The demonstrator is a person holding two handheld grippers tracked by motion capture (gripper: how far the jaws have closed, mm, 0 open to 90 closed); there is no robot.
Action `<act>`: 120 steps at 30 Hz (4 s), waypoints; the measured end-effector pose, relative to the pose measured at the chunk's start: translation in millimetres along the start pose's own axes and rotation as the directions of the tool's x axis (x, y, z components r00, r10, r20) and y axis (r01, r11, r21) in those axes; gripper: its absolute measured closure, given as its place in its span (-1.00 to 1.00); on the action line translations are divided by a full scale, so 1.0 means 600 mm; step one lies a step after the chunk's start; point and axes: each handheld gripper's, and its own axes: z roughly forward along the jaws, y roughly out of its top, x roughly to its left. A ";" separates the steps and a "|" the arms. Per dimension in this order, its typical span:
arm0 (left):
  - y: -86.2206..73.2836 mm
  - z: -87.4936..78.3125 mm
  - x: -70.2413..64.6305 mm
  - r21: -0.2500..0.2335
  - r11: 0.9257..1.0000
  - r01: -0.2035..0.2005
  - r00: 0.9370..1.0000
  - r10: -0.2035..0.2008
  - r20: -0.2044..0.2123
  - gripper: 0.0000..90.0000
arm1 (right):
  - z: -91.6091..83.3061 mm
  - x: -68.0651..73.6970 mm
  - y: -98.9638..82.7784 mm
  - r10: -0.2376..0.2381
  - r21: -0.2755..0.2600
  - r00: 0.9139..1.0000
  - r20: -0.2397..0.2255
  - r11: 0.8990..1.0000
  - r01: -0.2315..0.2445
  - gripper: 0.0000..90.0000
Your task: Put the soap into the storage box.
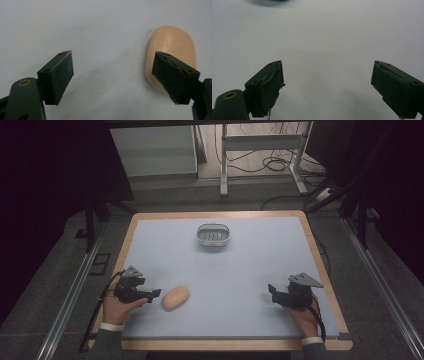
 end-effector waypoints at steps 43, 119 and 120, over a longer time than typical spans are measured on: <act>0.065 -0.021 -0.053 0.060 0.990 -0.125 0.992 0.124 0.020 -0.61 | -0.007 -0.014 -0.004 0.084 -0.030 0.996 -0.031 0.996 -0.085 -0.75; 0.075 0.053 -0.106 0.201 0.946 -0.256 0.966 0.244 0.082 -0.28 | -0.003 -0.017 -0.003 0.105 -0.010 0.994 -0.027 0.994 -0.105 -0.75; 0.076 0.053 -0.106 0.196 0.947 -0.254 0.967 0.243 0.080 -0.28 | -0.003 -0.017 -0.003 0.106 -0.009 0.994 -0.028 0.994 -0.106 -0.75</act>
